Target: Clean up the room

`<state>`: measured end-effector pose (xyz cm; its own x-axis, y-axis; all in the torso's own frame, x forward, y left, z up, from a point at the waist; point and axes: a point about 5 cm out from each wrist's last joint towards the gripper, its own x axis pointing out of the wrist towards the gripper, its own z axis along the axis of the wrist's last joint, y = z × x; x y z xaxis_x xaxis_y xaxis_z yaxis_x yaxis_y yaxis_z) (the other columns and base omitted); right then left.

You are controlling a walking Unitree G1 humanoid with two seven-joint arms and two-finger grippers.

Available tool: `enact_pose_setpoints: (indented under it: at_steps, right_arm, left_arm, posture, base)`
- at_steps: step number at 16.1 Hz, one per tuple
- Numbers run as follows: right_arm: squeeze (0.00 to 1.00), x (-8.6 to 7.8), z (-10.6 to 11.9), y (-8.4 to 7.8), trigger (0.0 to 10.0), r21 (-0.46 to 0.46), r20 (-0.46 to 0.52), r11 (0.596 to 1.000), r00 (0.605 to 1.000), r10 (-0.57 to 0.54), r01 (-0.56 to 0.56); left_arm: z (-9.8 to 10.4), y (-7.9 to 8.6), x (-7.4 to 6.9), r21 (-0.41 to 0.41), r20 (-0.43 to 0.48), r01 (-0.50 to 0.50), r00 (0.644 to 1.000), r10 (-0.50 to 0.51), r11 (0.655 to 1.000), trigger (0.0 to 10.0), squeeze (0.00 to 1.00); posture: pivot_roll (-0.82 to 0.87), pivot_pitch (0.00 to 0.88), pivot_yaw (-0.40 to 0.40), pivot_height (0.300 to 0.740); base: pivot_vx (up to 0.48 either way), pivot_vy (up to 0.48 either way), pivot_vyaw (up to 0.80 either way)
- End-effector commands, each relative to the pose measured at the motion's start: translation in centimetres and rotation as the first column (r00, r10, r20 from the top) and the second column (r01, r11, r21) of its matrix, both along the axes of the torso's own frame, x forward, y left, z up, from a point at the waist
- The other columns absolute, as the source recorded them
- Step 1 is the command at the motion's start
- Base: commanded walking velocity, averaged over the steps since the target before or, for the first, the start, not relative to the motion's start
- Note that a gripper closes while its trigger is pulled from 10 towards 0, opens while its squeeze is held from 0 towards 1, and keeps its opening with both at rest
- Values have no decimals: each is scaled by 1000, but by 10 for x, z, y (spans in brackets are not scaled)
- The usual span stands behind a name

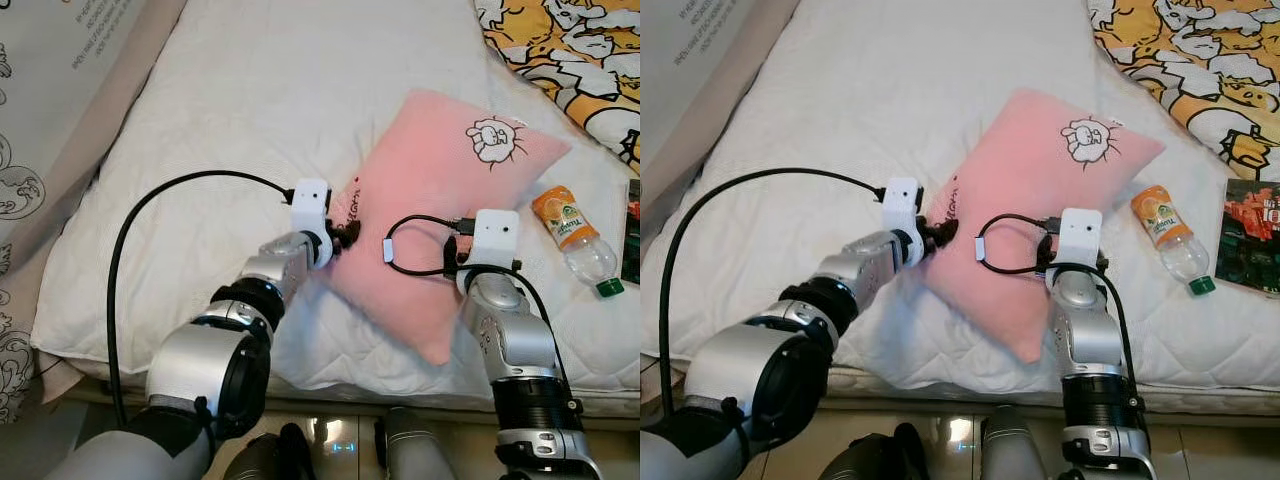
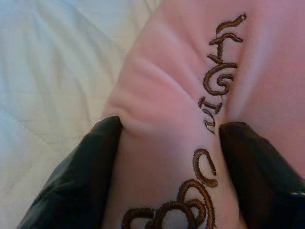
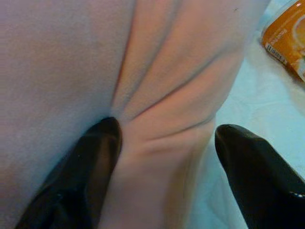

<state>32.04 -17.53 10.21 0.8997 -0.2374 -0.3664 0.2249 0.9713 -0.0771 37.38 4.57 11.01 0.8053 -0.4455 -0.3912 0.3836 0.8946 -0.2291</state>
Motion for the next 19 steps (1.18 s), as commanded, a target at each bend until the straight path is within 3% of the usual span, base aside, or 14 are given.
enact_pose_setpoints:
  at_steps: [1, 10, 14, 19]
  right_arm:
    - [0, -10, -25, 12, 0, 70, -103, 997, 994, 45, -37]
    - [0, -11, -38, 26, 0, 173, -113, 981, 987, 112, -91]
    - [0, -16, -40, 35, 0, 208, -102, 973, 987, 126, -103]
    - [0, -19, -46, 43, 0, 230, -83, 964, 985, 153, -131]
  left_arm:
    - [-16, -8, -11, 8, -60, 51, 997, -50, 999, 0, 0]
    - [-17, -8, -12, -5, -37, 58, 998, -59, 998, 0, 0]
    - [-16, -12, -13, -77, -38, 50, 998, -53, 996, 0, 0]
    - [-19, -6, -14, -94, -9, 49, 999, -50, 994, 0, 0]
  posture:
    - [-352, 245, 116, 731]
    - [-341, 227, 113, 731]
    - [-338, 234, 114, 731]
    - [-321, 240, 112, 731]
  base:
    - [0, 0, 0]
    - [0, 0, 0]
    - [0, 0, 0]
    - [0, 0, 0]
